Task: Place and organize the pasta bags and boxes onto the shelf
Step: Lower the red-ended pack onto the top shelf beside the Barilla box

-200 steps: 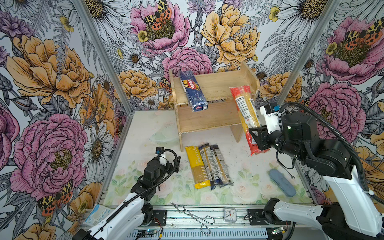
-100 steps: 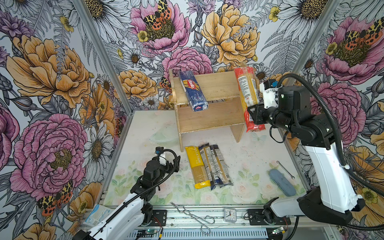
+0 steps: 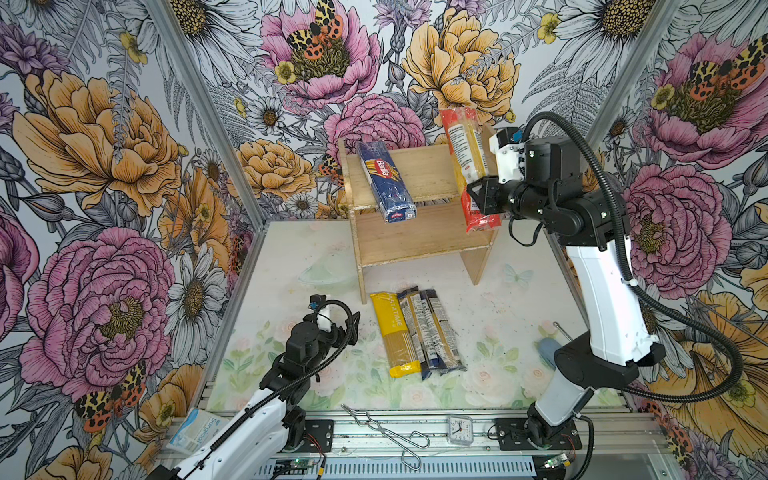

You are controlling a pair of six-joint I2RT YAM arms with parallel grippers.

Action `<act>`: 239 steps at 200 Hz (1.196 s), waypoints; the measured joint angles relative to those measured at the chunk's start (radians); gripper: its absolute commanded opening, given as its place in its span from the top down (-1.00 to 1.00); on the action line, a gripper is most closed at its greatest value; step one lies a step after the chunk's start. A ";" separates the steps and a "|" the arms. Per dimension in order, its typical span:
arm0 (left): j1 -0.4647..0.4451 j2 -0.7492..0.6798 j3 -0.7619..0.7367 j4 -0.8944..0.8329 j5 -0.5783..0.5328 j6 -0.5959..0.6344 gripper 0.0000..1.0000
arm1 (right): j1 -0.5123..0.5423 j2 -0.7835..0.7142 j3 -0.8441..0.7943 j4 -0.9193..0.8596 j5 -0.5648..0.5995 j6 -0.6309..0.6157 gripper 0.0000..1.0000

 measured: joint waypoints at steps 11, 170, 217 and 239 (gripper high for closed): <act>0.001 0.000 0.000 0.000 0.000 0.000 -0.97 | -0.002 0.018 0.010 0.001 -0.005 0.000 1.00; 0.001 0.000 -0.001 0.000 0.000 0.000 -0.98 | 0.018 0.127 0.082 0.096 -0.063 0.004 1.00; 0.001 0.000 -0.001 0.000 0.000 0.000 -0.98 | 0.047 0.146 0.090 0.097 -0.050 0.004 1.00; 0.001 0.000 -0.001 0.000 0.000 0.000 -0.97 | 0.060 0.147 0.094 0.098 -0.038 0.003 1.00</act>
